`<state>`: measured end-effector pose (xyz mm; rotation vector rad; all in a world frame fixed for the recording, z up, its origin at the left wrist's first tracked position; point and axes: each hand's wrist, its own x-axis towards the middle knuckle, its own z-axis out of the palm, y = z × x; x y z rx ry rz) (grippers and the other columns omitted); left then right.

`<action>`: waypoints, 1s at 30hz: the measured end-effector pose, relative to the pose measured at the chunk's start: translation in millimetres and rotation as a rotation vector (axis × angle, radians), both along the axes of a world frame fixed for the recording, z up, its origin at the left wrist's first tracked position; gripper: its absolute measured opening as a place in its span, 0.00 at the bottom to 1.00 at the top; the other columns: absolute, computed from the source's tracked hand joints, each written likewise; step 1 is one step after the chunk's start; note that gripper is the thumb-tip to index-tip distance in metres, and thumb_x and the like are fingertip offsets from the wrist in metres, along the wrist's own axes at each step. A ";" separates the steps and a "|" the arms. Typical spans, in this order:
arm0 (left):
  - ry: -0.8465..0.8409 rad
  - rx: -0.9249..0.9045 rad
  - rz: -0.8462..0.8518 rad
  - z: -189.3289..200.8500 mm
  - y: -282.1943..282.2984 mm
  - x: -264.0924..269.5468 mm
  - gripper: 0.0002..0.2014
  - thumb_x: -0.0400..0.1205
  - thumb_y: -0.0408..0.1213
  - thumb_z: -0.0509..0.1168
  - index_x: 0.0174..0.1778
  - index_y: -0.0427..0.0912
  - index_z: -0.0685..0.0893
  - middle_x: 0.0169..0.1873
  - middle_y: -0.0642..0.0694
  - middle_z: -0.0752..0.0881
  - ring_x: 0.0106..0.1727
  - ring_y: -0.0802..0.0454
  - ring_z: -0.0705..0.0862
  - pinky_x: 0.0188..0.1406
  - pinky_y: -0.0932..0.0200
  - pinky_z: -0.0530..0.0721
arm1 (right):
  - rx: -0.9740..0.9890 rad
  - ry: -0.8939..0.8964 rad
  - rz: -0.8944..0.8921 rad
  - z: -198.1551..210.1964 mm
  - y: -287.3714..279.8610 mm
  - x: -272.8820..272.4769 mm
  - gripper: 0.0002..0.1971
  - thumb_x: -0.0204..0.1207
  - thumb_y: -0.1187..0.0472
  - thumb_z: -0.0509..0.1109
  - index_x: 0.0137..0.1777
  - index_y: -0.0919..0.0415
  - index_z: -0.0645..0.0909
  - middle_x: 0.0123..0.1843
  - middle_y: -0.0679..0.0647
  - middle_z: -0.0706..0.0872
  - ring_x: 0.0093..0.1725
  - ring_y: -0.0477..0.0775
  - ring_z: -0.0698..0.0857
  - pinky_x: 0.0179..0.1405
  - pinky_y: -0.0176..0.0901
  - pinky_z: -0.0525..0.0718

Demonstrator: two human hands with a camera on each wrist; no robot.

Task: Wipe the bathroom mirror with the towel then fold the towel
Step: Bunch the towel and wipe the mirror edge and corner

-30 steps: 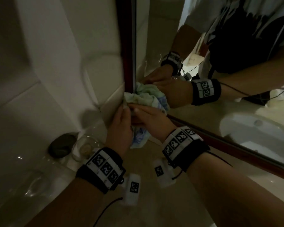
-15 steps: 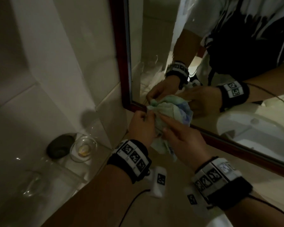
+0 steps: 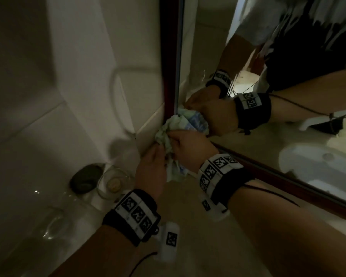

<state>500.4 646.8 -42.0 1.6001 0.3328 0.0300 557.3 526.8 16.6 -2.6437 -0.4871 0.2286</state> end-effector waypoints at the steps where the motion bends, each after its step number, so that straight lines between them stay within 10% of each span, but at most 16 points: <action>1: -0.025 0.027 0.014 2.2 -2.1 3.9 0.27 0.81 0.71 0.55 0.70 0.65 0.84 0.66 0.56 0.88 0.67 0.51 0.86 0.74 0.42 0.80 | -0.044 0.009 0.012 -3.0 -2.2 0.8 0.19 0.90 0.59 0.56 0.78 0.59 0.77 0.74 0.59 0.83 0.71 0.58 0.81 0.70 0.39 0.71; 5: -0.129 0.194 -0.055 17.6 -14.2 17.5 0.19 0.94 0.50 0.51 0.77 0.59 0.79 0.69 0.57 0.85 0.67 0.57 0.83 0.73 0.54 0.80 | -0.066 -0.001 -0.038 -16.0 -10.7 -3.2 0.18 0.84 0.70 0.64 0.72 0.72 0.79 0.66 0.70 0.86 0.63 0.69 0.88 0.67 0.62 0.83; 6: -0.146 0.214 -0.093 19.1 -17.4 17.7 0.18 0.94 0.49 0.51 0.77 0.60 0.79 0.68 0.58 0.85 0.67 0.59 0.84 0.73 0.55 0.81 | -0.075 -0.030 -0.022 -23.2 -17.0 -3.3 0.18 0.79 0.74 0.67 0.69 0.78 0.80 0.62 0.75 0.87 0.59 0.72 0.90 0.32 0.77 0.86; 7: -0.154 0.228 -0.134 21.2 -21.9 16.3 0.18 0.93 0.49 0.52 0.76 0.61 0.80 0.67 0.59 0.86 0.66 0.60 0.84 0.72 0.54 0.82 | -0.078 -0.023 -0.021 -23.9 -25.1 -4.9 0.19 0.82 0.74 0.64 0.72 0.79 0.77 0.67 0.76 0.84 0.63 0.72 0.88 0.67 0.64 0.83; 8: -0.153 0.242 -0.168 19.6 -25.2 15.7 0.17 0.93 0.51 0.52 0.74 0.63 0.81 0.65 0.59 0.87 0.64 0.60 0.85 0.71 0.52 0.83 | -0.174 -0.037 -0.020 -18.0 -32.5 -11.4 0.20 0.88 0.70 0.59 0.79 0.74 0.71 0.76 0.70 0.78 0.73 0.67 0.82 0.82 0.31 0.50; 10: -0.142 0.222 -0.210 15.1 -30.0 14.4 0.16 0.91 0.53 0.54 0.71 0.67 0.82 0.63 0.60 0.88 0.63 0.60 0.86 0.69 0.49 0.85 | -0.165 0.065 -0.024 -9.0 -46.2 -25.9 0.22 0.92 0.60 0.55 0.84 0.60 0.66 0.85 0.57 0.69 0.83 0.57 0.68 0.82 0.40 0.59; 15: -0.101 0.067 -0.043 19.1 -20.0 9.9 0.13 0.90 0.52 0.60 0.69 0.59 0.82 0.58 0.60 0.89 0.61 0.58 0.88 0.56 0.63 0.85 | -0.131 0.021 -0.041 -2.4 -20.4 -22.2 0.20 0.90 0.60 0.56 0.80 0.58 0.71 0.71 0.62 0.83 0.68 0.62 0.83 0.73 0.51 0.75; 17: -0.118 0.008 -0.019 21.2 -16.8 2.6 0.17 0.90 0.52 0.60 0.75 0.58 0.79 0.64 0.58 0.88 0.66 0.57 0.86 0.63 0.59 0.84 | -0.095 -0.014 -0.071 -5.3 -4.0 -17.3 0.20 0.87 0.60 0.57 0.78 0.57 0.71 0.61 0.63 0.88 0.57 0.66 0.87 0.60 0.60 0.84; 19: -0.134 -0.003 -0.062 18.3 -15.3 -2.5 0.20 0.91 0.54 0.58 0.81 0.65 0.74 0.74 0.61 0.82 0.74 0.61 0.80 0.75 0.52 0.79 | -0.148 -0.038 -0.047 -8.5 3.1 -15.2 0.23 0.88 0.57 0.56 0.82 0.58 0.68 0.68 0.63 0.85 0.65 0.65 0.85 0.67 0.61 0.81; 22: -0.138 0.163 -0.121 13.5 -14.1 -3.4 0.22 0.91 0.57 0.56 0.83 0.71 0.67 0.80 0.62 0.75 0.80 0.61 0.73 0.82 0.47 0.73 | -0.243 -0.001 -0.065 -11.6 -3.2 -17.2 0.26 0.88 0.55 0.58 0.85 0.58 0.62 0.70 0.66 0.83 0.66 0.68 0.84 0.62 0.65 0.83; 30: -0.134 0.630 -0.304 35.1 -42.9 -15.8 0.23 0.93 0.43 0.55 0.86 0.57 0.66 0.80 0.52 0.75 0.76 0.59 0.73 0.67 0.73 0.64 | -0.312 0.019 -0.074 14.7 -55.5 -51.0 0.19 0.89 0.59 0.55 0.79 0.55 0.68 0.57 0.57 0.86 0.50 0.62 0.86 0.43 0.54 0.84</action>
